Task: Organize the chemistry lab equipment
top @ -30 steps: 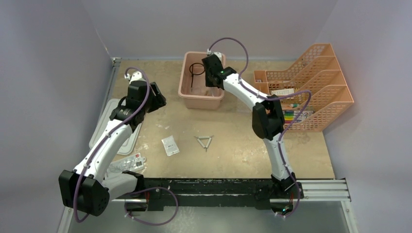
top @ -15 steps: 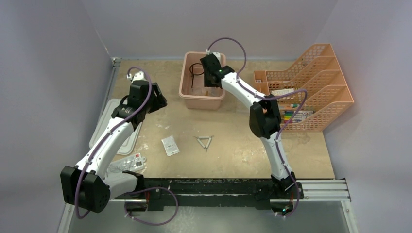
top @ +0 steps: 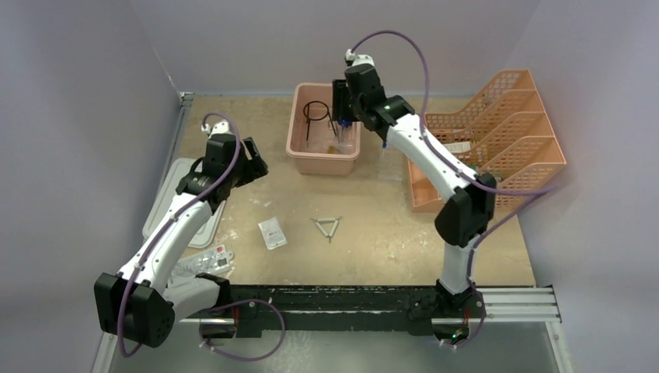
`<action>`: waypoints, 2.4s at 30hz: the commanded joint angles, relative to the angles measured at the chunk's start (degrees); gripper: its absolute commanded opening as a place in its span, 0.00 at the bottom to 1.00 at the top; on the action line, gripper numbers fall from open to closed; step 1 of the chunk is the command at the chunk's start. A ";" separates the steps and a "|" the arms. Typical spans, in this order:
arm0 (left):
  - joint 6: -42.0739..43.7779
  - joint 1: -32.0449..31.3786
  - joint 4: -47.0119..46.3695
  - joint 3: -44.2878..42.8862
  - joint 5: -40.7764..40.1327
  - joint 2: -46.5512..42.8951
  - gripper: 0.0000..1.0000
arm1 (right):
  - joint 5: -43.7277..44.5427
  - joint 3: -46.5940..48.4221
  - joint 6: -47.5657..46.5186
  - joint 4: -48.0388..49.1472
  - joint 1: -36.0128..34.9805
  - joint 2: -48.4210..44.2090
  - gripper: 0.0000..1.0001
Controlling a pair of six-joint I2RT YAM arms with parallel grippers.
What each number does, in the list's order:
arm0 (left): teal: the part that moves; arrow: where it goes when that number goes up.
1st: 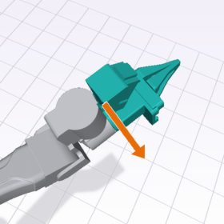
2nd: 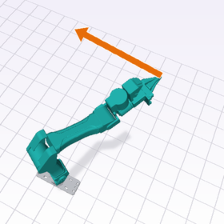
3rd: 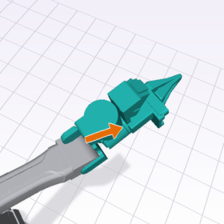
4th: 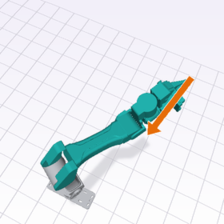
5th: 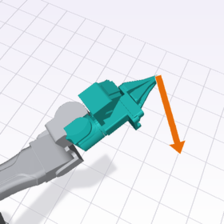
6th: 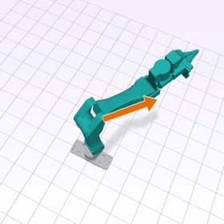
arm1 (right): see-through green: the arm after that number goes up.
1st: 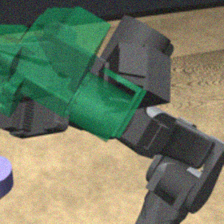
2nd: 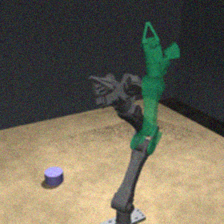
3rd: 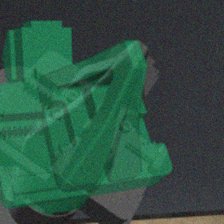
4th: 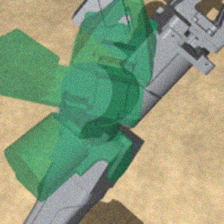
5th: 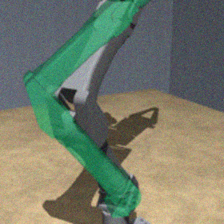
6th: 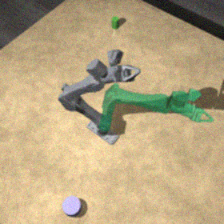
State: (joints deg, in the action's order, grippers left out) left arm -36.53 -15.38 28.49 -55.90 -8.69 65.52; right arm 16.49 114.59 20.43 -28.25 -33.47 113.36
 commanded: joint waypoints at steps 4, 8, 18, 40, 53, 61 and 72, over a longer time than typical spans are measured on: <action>-4.65 0.35 1.39 3.41 -3.21 -4.60 0.75 | 0.23 -15.06 -3.41 1.14 -5.73 -15.77 0.65; -6.81 0.35 3.70 5.14 -3.90 -5.09 0.75 | 3.51 -22.58 -1.27 -1.14 -12.50 -20.98 0.66; -8.06 0.34 4.84 8.15 -4.04 -6.50 0.75 | 7.96 -33.84 14.36 -7.90 -25.53 -18.34 0.63; -5.46 0.35 3.86 7.54 -1.22 -4.82 0.73 | 9.93 -40.17 25.84 -1.65 -25.05 -4.62 0.40; -5.19 0.34 3.75 7.02 -1.41 -3.83 0.72 | 3.70 -45.97 23.88 5.25 -23.20 -4.55 0.35; -6.45 0.35 1.94 8.08 0.51 -2.58 0.72 | -0.14 -47.70 22.41 8.85 -21.63 -3.78 0.10; -6.63 0.35 1.40 7.18 -0.68 -4.16 0.71 | 4.08 -47.48 18.02 10.18 -21.52 -17.73 0.00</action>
State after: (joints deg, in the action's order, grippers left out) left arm -42.52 -15.38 32.47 -47.03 -8.56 63.11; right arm 18.65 67.92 41.04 -19.20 -55.09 106.24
